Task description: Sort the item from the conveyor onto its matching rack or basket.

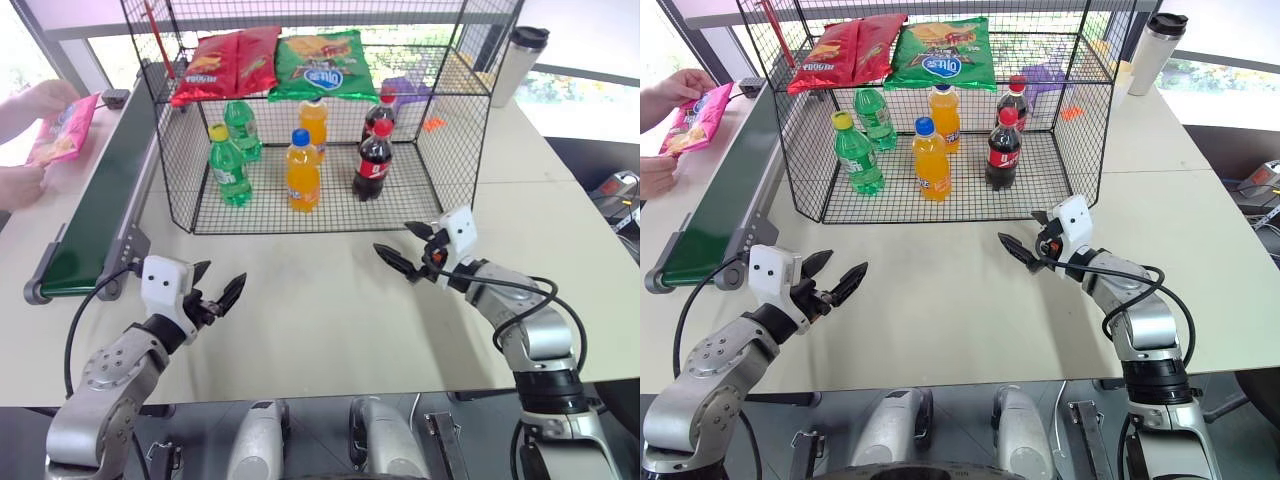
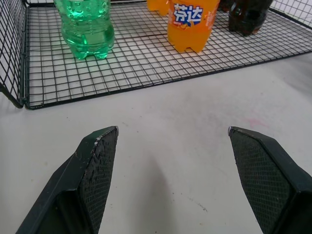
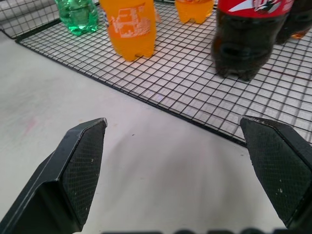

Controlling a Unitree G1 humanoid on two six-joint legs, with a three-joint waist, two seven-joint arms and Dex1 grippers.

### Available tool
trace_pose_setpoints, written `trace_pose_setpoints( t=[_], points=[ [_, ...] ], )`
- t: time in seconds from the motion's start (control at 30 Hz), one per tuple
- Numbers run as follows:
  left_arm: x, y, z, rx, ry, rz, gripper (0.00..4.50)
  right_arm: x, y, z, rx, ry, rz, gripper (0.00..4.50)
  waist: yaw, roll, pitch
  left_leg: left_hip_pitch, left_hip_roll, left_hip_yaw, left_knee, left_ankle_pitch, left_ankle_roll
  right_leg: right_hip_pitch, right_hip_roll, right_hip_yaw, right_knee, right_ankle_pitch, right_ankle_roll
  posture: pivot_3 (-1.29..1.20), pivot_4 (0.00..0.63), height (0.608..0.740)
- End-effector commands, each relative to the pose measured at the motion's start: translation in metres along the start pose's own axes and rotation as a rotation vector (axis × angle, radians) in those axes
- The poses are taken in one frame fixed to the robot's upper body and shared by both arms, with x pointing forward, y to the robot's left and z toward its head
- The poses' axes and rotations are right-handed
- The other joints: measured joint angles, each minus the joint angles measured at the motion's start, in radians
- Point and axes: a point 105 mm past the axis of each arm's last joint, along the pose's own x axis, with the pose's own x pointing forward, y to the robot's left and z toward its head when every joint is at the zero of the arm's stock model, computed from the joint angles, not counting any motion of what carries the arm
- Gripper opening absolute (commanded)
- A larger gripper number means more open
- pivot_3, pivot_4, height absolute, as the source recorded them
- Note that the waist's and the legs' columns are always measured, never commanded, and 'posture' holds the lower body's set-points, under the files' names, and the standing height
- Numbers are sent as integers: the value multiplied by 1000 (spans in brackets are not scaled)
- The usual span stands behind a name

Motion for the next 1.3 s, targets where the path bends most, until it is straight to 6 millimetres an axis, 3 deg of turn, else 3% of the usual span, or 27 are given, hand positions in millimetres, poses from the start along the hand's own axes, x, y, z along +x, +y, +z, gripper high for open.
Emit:
trace_pose_setpoints(
  t=[0.03,0.63,0.83,0.93,1.03,1.1,1.17,1.3],
  points=[
    [0,-1,10,29,-45,5,3782,1,-3,18,44,-76,-1,4475,0,0,0,0,0,0,0,0,0,0,0,0,0,0,0,0,150,740],
    [4,3,15,58,-63,21,3782,6,-9,10,-60,-34,-21,4475,0,0,0,0,0,0,0,0,0,0,0,0,0,0,0,0,150,740],
    [-1,3,44,146,-127,27,3782,1,-15,11,-70,-26,-10,4475,0,0,0,0,0,0,0,0,0,1,0,0,0,0,0,0,150,740],
    [-14,20,67,368,-119,95,3782,0,-17,32,-42,-73,26,4475,-2,0,0,0,0,0,0,0,0,1,0,0,0,0,0,0,150,740],
    [-29,48,89,703,-58,225,3782,0,-2,62,32,-132,168,4475,-7,0,1,0,1,0,0,0,0,-1,2,0,1,1,-1,0,150,740],
    [-42,76,98,996,39,358,3782,2,21,81,56,-154,303,4475,-11,1,1,0,2,0,-1,0,0,-2,2,0,2,1,-1,0,150,740],
    [-60,108,105,1304,184,488,3782,6,57,100,69,-183,471,4475,-13,2,1,0,2,1,-3,0,0,-3,2,0,1,0,-1,0,150,740],
    [-72,130,98,1537,322,499,3782,11,92,115,43,-202,602,4475,-16,1,0,0,3,3,-11,0,0,-7,2,0,-2,0,-2,0,150,740]
  ],
)
